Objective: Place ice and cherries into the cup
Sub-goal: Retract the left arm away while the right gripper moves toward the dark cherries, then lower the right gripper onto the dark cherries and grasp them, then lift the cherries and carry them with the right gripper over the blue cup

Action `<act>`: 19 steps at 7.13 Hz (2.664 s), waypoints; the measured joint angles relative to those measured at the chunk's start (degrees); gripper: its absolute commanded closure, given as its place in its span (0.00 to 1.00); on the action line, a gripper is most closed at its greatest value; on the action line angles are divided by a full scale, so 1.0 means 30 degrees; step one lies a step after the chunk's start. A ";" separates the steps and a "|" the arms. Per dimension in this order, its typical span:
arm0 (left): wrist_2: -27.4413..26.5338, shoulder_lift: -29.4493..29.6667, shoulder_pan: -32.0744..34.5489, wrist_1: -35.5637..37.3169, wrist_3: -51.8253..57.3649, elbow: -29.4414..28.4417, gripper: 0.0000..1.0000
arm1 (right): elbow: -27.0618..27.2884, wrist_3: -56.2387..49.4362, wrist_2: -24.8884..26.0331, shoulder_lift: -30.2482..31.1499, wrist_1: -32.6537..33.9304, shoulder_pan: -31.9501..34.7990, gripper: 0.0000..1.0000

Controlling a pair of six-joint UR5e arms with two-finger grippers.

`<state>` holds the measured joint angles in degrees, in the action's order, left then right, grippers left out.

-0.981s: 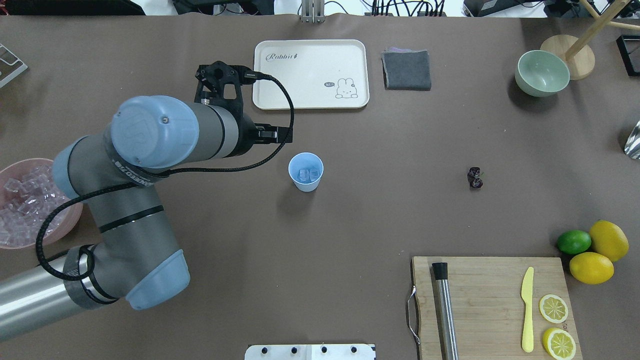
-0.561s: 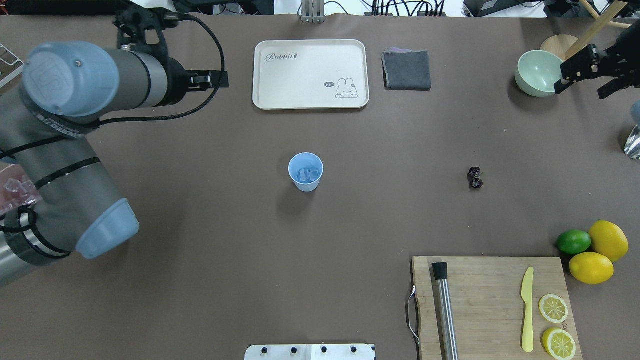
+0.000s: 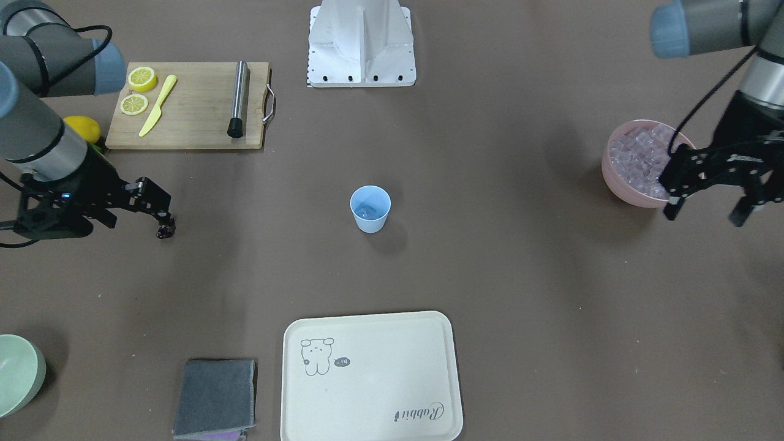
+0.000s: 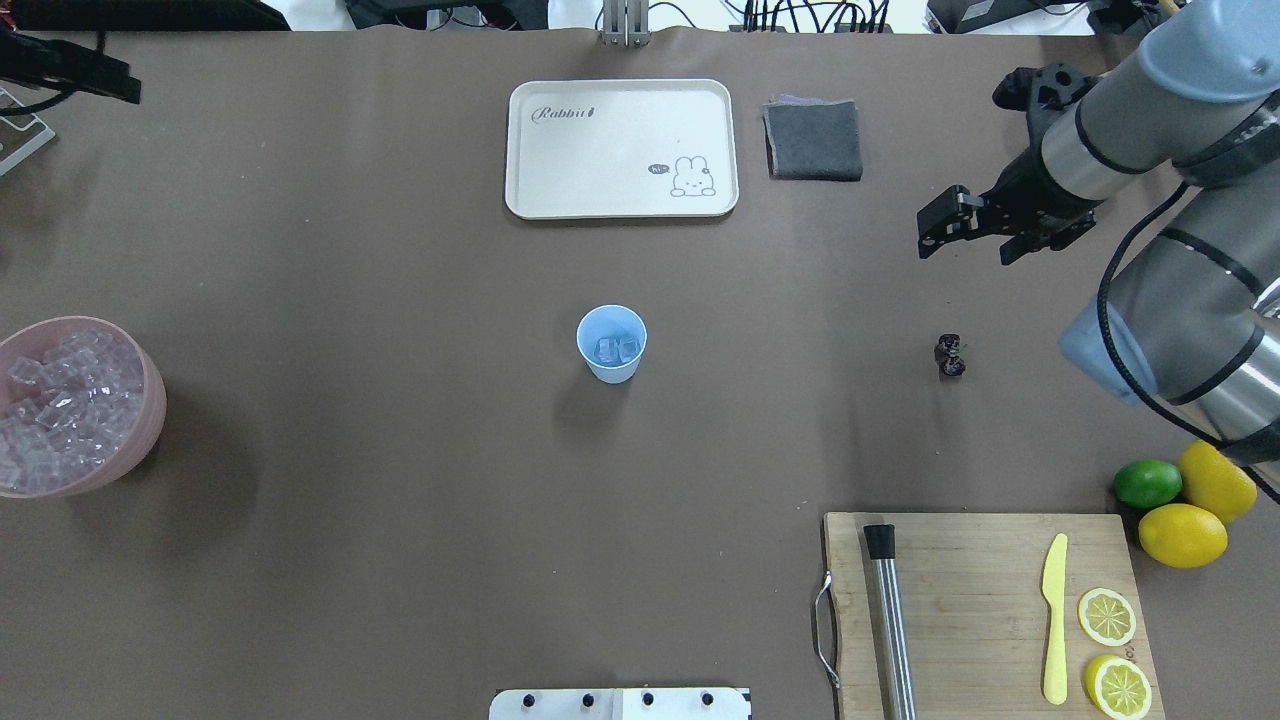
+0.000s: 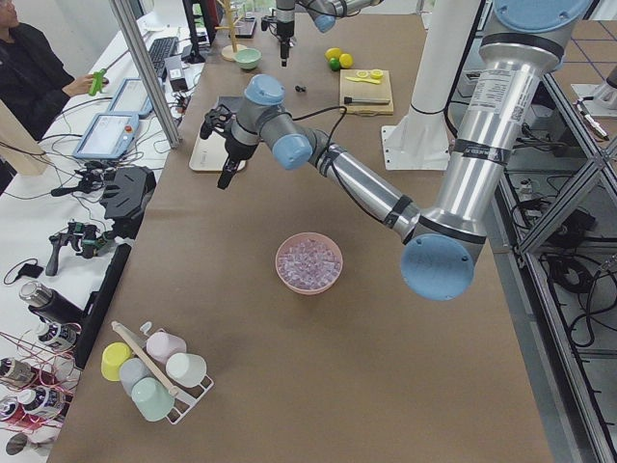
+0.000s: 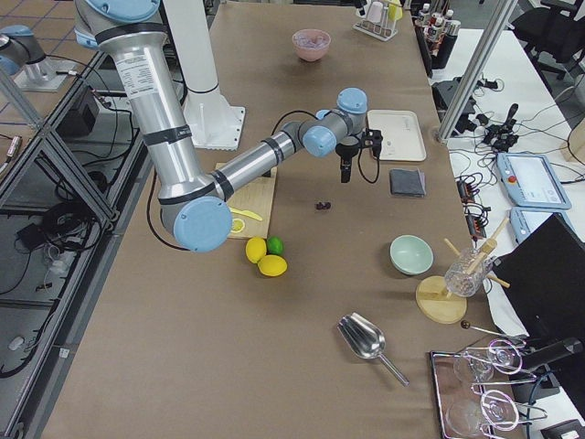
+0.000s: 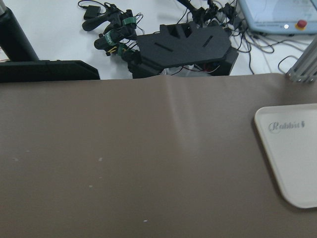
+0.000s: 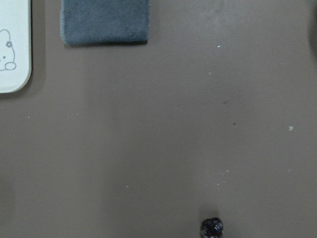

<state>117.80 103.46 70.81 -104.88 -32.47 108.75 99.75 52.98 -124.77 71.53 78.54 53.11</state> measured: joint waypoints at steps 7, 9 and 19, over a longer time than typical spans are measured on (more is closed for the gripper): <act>0.1249 -0.1549 0.2053 0.0327 0.3438 0.0027 0.02 | -0.0774 0.0698 0.1193 0.2094 -0.1974 -0.1448 0.02; 0.1250 -0.1553 0.2035 0.0331 0.3440 0.0005 0.02 | -0.0839 0.0814 0.1453 0.2172 -0.1956 -0.1898 0.08; 0.1495 -0.1331 0.2059 0.0448 0.3412 -0.0092 0.02 | -0.0775 0.1476 0.2236 0.2507 -0.1981 -0.2775 1.00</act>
<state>122.29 99.47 76.99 -103.53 -22.23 108.47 97.42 57.40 -118.06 79.05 72.60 44.79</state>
